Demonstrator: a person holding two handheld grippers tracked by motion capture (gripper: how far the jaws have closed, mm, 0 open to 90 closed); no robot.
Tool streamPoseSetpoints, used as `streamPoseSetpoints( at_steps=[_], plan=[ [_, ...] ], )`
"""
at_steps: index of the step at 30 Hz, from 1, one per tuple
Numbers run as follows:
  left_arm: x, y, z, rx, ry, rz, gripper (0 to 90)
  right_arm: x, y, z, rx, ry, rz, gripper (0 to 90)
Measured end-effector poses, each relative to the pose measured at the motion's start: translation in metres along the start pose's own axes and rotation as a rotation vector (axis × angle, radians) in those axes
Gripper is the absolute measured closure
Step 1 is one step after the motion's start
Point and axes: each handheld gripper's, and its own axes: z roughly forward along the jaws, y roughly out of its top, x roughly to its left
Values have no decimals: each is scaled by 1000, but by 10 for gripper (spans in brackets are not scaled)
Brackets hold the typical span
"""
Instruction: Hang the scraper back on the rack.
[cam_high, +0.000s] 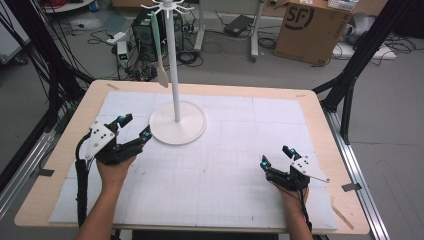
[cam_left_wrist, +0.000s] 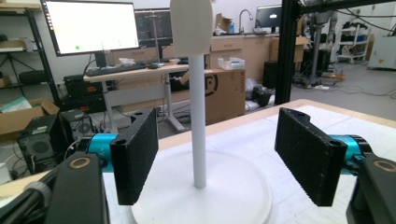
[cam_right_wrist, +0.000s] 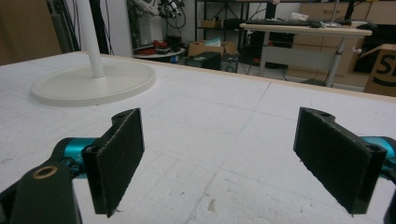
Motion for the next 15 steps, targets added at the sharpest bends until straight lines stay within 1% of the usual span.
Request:
streamPoseSetpoints(
  at_steps=[7, 9, 12, 15],
  plan=[
    [-3, -19, -8, 31, -10, -5, 308, -1, 0, 0, -1, -1, -1, 152],
    [-4, -23, -11, 22, -14, -11, 309, -1, 0, 0, -4, 3, -3, 152],
    [-6, -30, -15, 30, -22, -20, 311, -1, 0, -1, -10, 8, 11, 152],
    [-7, -38, -16, 46, -30, -18, 312, -2, 1, -1, -11, 11, 18, 152]
  ],
)
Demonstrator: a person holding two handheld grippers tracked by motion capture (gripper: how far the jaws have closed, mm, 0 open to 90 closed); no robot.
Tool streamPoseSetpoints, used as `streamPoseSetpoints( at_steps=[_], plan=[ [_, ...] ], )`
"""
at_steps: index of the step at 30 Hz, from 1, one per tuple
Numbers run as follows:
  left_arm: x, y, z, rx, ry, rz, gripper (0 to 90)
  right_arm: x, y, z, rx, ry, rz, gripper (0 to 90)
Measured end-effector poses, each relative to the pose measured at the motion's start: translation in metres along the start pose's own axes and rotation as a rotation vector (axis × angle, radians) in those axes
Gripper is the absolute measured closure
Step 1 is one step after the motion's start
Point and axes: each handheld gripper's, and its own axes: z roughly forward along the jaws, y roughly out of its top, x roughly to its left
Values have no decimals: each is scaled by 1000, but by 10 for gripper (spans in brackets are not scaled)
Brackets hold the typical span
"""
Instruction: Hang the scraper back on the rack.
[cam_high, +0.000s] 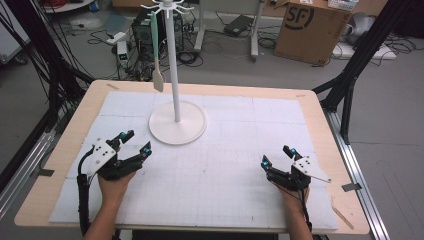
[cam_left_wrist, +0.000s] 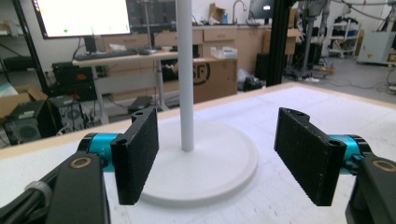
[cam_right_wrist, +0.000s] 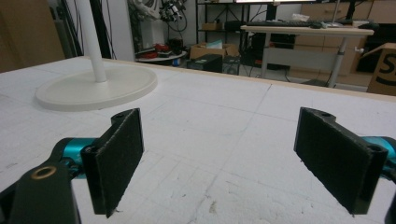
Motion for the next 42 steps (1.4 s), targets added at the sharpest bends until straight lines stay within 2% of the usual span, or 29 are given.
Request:
streamPoseSetpoints(
  at_steps=[4, 11, 16, 18, 23, 31, 42],
  plan=[
    [0, -9, -1, 13, -4, -12, 317, 0, 0, 0, -3, 1, 1, 151],
    [-5, -19, -1, 33, -19, 16, 320, 0, 0, 0, -2, 3, 10, 152],
    [-6, -26, 1, 86, -39, 25, 312, -1, 0, 0, -7, 5, 10, 151],
    [-5, -27, 1, 94, -41, 16, 312, -1, 0, -1, -8, 7, 10, 151],
    [-5, -28, -1, 73, -30, 7, 321, 0, 0, -1, -8, 7, 15, 151],
    [-2, -30, 0, 85, -10, 14, 317, 0, 0, 0, -9, 7, 11, 151],
    [-2, -31, 1, 76, -26, 4, 309, 0, 0, 0, -7, 9, 14, 151]
  ],
)
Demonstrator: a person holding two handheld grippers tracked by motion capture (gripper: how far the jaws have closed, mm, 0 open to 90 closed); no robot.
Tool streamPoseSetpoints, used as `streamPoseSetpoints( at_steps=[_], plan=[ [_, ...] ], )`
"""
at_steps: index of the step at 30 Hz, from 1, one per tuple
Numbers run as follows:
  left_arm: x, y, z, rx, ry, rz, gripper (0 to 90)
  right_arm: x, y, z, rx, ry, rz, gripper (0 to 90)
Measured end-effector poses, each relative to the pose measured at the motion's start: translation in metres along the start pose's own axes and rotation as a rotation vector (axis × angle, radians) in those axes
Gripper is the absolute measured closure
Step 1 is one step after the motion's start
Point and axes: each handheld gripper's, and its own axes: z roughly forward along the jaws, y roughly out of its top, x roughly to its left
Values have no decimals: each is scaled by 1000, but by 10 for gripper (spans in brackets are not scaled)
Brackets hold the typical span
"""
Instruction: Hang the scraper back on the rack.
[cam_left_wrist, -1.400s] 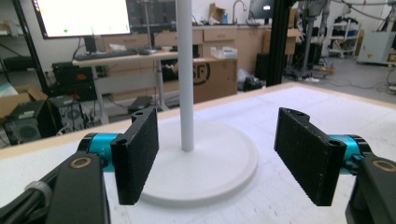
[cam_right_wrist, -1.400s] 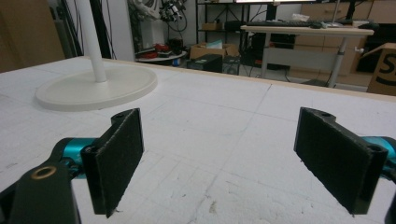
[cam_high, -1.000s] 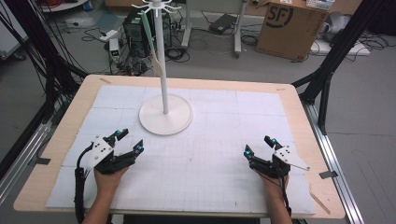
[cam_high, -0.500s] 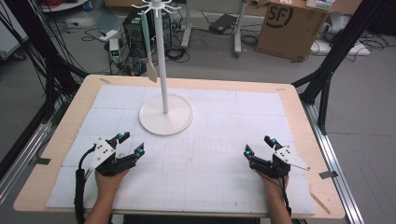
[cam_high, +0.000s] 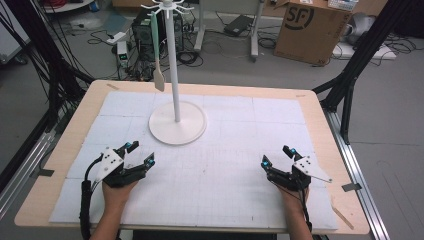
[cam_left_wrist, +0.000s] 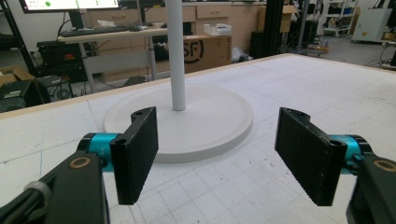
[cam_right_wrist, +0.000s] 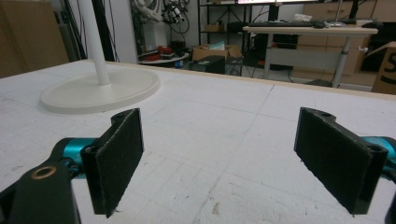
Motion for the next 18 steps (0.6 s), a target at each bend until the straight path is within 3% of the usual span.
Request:
streamPoseSetpoints(
  at_steps=[18],
  plan=[
    [0, -1, -2, -6, -7, -17, 317, 0, 0, 2, -11, 2, 3, 152]
  ],
)
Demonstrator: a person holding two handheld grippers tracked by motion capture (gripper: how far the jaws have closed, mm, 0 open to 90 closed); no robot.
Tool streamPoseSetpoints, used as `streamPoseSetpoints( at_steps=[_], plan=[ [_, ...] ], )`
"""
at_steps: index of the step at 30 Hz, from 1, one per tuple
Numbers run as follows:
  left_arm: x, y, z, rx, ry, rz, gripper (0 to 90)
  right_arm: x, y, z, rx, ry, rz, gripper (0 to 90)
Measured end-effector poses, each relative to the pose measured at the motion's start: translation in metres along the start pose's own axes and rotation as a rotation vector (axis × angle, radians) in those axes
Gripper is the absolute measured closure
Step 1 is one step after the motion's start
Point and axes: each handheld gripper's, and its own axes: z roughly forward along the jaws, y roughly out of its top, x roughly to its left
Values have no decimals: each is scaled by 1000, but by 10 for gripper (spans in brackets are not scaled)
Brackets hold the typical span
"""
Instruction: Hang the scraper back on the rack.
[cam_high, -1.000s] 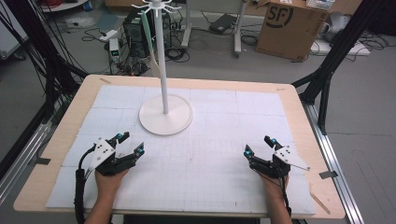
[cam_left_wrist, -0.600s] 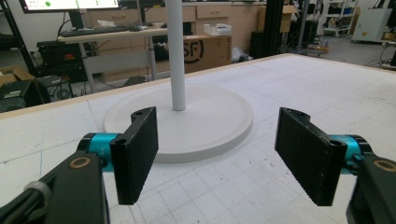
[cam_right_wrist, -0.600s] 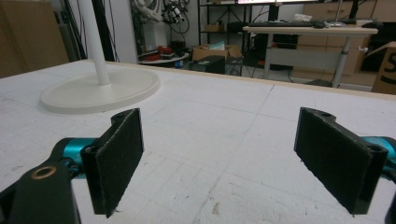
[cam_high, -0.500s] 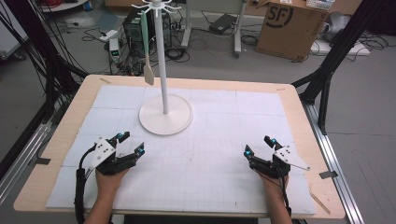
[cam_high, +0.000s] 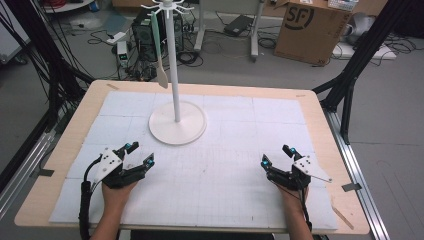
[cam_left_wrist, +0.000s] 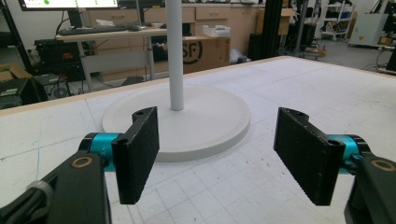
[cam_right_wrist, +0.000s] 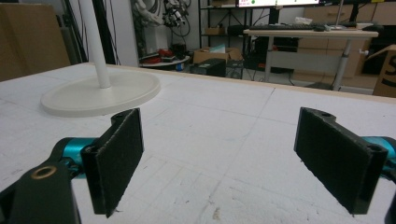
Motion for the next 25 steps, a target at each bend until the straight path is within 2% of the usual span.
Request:
streamPoseSetpoints(
  at_steps=[25],
  plan=[
    [1, 0, 1, -9, -4, -9, 323, 0, 0, 0, 2, 2, -2, 152]
  ],
)
